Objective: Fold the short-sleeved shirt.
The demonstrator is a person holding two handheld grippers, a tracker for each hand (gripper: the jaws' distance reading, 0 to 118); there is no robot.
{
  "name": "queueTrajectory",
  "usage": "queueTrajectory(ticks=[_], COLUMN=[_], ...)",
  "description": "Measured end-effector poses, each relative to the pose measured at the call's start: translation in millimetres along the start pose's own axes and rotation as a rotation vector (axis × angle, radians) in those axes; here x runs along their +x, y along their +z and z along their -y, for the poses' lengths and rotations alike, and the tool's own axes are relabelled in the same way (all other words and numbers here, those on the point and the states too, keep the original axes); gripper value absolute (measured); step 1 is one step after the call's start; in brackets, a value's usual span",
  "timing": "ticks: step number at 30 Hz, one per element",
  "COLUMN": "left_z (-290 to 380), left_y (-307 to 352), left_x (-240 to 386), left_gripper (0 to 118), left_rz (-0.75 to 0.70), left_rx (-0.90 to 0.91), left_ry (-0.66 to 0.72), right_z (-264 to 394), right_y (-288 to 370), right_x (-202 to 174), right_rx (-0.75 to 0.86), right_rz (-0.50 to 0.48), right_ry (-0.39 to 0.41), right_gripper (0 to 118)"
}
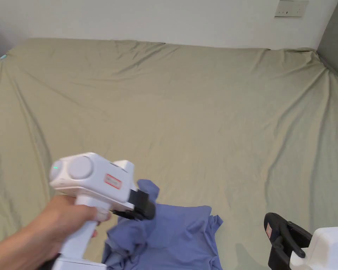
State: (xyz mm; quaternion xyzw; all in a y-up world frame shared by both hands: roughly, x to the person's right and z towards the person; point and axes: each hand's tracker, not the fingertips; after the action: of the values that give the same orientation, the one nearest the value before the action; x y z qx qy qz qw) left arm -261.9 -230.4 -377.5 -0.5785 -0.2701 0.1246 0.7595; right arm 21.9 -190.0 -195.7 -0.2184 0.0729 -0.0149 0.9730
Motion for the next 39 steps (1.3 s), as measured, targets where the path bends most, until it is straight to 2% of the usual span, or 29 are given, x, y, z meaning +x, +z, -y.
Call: queueTrajectory(ticks=[5, 6, 7, 8, 9, 10, 14, 15, 16, 18, 19, 20, 21, 22, 23, 24, 26, 28, 31, 33, 35, 39], left_z=[0.4, 1.8, 1.3, 1.8, 2.4, 3.9, 6.3, 9.0, 15.9, 35.8, 46.0, 57.0, 68.7, 77.1, 81.4, 84.8, 89.7, 94.0, 96.1, 96.1, 92.5, 84.1], left_y=[-94.5, -108.6, -117.3, -119.5, -118.2, -111.4, -56.1, -42.5, -33.8, -36.1, -45.0, -55.8, -69.2, -80.8, -94.4, -113.1, -142.8, -172.3, -209.3, -210.0, -214.0, -207.0], left_x=[30.8, 33.3, 35.1, 34.5, 32.9, 32.9, 22.9, 15.4, 8.1, 0.3, -3.3, -2.1, 3.4, 8.7, 16.2, 25.9, 39.9, 58.6, 78.3, 90.3, 94.6, 107.2], left_gripper=[12, 17, 27, 46, 57, 60, 60, 58, 52, 5, 2, 2, 2, 2, 2, 2, 2, 2, 2, 2, 2, 2], left_rz=[-0.030, -0.030, -0.022, -0.006, 0.036, 0.045, 0.142, 0.132, 0.104, -0.006, -0.065, -0.149, -0.151, -0.096, -0.105, -0.175, -0.194, -0.224, -0.353, -0.417, -0.424, -0.327], left_rx=[-0.098, -0.112, -0.121, -0.117, -0.108, -0.099, 0.053, 0.137, 0.247, 0.392, 0.391, 0.408, 0.438, 0.435, 0.442, 0.448, 0.453, 0.443, 0.391, 0.411, 0.369, 0.280], left_ry=[-0.046, -0.050, -0.005, 0.020, 0.023, 0.035, 0.075, 0.073, 0.070, 0.033, -0.027, -0.064, -0.098, -0.160, -0.194, -0.222, -0.318, -0.359, -0.421, -0.483, -0.437, -0.416], right_z=[5.9, 7.1, 7.3, 7.4, 7.7, 8.0, 10.7, 11.5, 13.0, 14.7, 15.8, 16.4, 17.3, 18.1, 18.8, 19.3, 20.0, 20.5, 23.6, 26.6, 29.1, 29.1], right_y=[7.7, 9.6, 10.6, 12.1, 14.8, 16.9, 18.9, 17.3, 16.2, 13.9, 11.8, 10.6, 9.3, 8.7, 7.5, 6.9, 7.2, 9.4, 9.8, 9.5, 7.1, 3.1], right_x=[11.8, 13.7, 14.8, 16.6, 19.0, 21.3, 30.3, 31.6, 32.6, 33.6, 33.7, 33.4, 32.6, 32.0, 31.9, 31.8, 32.0, 32.6, 37.1, 40.2, 43.1, 43.9], right_rx=[-0.013, -0.016, -0.015, -0.018, -0.017, -0.015, -0.019, -0.020, -0.020, -0.028, -0.030, -0.034, -0.038, -0.040, -0.042, -0.049, -0.054, -0.057, -0.070, -0.076, -0.092, -0.097], right_rz=[0.024, 0.029, 0.035, 0.040, 0.045, 0.055, 0.070, 0.074, 0.078, 0.079, 0.076, 0.072, 0.070, 0.070, 0.066, 0.060, 0.053, 0.052, 0.051, 0.054, 0.053, 0.051], right_ry=[-0.026, -0.027, -0.029, -0.031, -0.032, -0.035, -0.048, -0.053, -0.057, -0.070, -0.077, -0.079, -0.079, -0.079, -0.081, -0.087, -0.094, -0.095, -0.098, -0.098, -0.107, -0.117], right_gripper=[0, 0, 0, 0, 0, 0, 0, 0, 0, 0, 0, 0, 0, 0, 0, 0, 0, 0, 0, 0, 0, 0])
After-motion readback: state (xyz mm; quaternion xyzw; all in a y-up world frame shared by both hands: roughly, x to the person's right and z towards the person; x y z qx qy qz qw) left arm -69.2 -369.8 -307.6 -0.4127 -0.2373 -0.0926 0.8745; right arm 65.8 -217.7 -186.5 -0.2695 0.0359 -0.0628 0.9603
